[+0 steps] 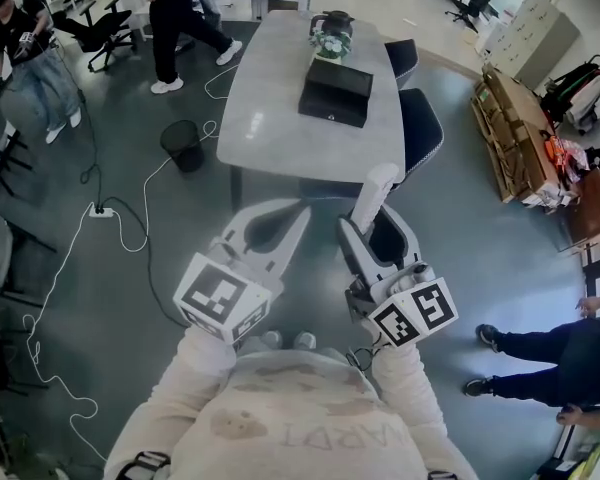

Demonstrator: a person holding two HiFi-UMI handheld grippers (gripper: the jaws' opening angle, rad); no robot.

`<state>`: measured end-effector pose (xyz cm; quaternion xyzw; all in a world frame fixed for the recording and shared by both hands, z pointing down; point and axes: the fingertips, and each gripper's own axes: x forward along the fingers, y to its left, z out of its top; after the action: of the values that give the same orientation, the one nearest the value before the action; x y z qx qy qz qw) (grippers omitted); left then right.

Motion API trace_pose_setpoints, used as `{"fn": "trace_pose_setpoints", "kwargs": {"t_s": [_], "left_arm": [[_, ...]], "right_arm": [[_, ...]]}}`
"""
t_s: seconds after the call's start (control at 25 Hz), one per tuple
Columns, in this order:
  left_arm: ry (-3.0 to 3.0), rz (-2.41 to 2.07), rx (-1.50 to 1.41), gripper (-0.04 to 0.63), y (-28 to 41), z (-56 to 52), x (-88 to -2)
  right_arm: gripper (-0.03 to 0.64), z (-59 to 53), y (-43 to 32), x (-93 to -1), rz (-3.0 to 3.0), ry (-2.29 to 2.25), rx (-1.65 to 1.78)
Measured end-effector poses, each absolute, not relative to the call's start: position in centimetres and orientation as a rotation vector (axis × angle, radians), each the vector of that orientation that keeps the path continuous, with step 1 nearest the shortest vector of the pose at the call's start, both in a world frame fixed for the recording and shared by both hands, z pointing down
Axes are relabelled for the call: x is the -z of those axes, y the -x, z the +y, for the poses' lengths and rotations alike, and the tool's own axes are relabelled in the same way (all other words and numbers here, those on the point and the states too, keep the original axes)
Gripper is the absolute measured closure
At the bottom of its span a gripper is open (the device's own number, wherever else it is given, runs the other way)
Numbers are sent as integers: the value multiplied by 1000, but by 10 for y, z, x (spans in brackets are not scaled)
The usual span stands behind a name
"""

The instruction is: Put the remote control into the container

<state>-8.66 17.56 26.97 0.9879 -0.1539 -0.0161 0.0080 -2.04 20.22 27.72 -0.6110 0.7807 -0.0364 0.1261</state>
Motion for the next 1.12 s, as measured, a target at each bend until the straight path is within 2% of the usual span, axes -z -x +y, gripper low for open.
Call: {"fn": "trace_pose_setpoints", "kwargs": {"t_s": [0.64, 1.12], "left_arm": [[-3075, -357, 88, 583, 115, 155, -281], [-3074, -390, 76, 583, 65, 94, -285]], "right_arm": [[379, 145, 25, -293, 2219, 1921, 181], [380, 51, -50, -315, 2270, 1994, 193]]}}
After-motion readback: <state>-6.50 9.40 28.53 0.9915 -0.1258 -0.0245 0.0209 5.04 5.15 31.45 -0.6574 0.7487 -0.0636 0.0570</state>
